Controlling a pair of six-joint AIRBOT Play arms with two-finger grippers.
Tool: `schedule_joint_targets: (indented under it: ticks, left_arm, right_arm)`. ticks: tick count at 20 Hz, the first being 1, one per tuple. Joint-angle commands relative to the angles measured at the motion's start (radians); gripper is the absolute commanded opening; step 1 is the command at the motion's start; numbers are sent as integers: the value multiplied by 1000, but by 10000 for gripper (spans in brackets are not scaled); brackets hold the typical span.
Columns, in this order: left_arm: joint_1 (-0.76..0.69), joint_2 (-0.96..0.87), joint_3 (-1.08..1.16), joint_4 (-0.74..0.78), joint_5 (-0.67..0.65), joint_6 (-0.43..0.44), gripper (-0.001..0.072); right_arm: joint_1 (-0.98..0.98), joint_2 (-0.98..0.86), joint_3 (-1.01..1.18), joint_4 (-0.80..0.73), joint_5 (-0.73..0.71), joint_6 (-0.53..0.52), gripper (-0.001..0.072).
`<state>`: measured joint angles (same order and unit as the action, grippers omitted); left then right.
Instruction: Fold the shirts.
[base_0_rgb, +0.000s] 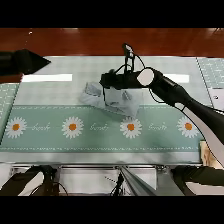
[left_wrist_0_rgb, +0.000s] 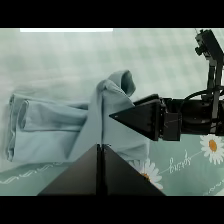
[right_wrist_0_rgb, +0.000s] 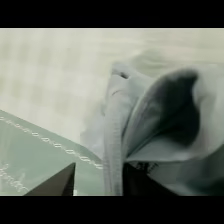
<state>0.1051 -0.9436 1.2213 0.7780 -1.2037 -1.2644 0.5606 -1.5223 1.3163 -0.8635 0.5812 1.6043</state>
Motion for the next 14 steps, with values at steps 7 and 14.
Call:
schedule_joint_targets:
  ticks: [7, 14]
  left_arm:
    - [12, 3, -129, 72, 22, 0, 24]
    - [15, 3, -129, 72, 39, 0, 24]
  right_arm:
    - [-229, 164, 37, -74, 346, -120, 489]
    - [-394, 241, 27, -281, 720, -174, 533]
